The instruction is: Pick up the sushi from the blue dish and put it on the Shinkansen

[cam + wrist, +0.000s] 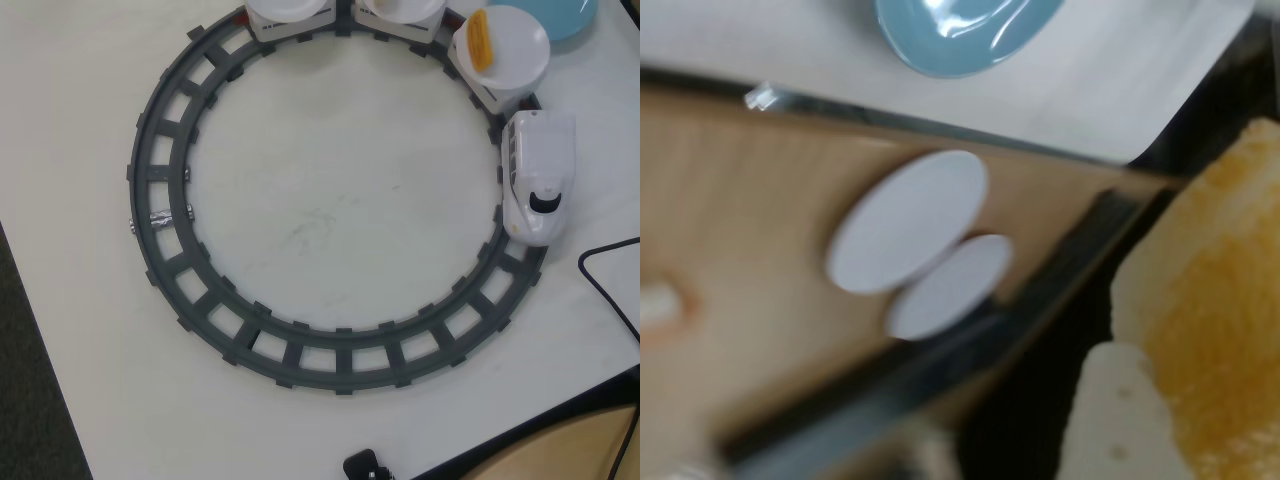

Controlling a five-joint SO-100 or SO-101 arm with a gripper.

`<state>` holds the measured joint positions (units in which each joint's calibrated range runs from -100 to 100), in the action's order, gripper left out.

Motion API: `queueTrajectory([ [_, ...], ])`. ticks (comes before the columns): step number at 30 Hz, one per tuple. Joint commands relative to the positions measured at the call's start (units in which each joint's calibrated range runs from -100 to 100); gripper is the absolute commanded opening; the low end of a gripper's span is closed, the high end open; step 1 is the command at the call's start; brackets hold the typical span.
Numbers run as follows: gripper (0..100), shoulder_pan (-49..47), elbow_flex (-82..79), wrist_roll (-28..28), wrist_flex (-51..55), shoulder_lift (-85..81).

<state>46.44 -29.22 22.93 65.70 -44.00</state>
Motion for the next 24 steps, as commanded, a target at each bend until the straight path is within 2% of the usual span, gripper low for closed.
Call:
queueTrajectory([
  [1,2,-0.4,0.1,12.8,-0.5,-1.7],
  [8,2,-0.4,0.3,36.7,-0.2,-1.8],
  [11,2,-1.5,0.0,45.0,-0.6,-1.8],
  [15,2,-7.8,-2.4,52.3,-0.7,-2.6],
  [18,2,-15.7,-5.1,55.3,-2.4,-3.8],
  [21,2,-23.6,-9.4,57.6,-8.6,-4.8],
  [24,2,-26.6,-12.0,62.9,-15.6,-4.3],
])
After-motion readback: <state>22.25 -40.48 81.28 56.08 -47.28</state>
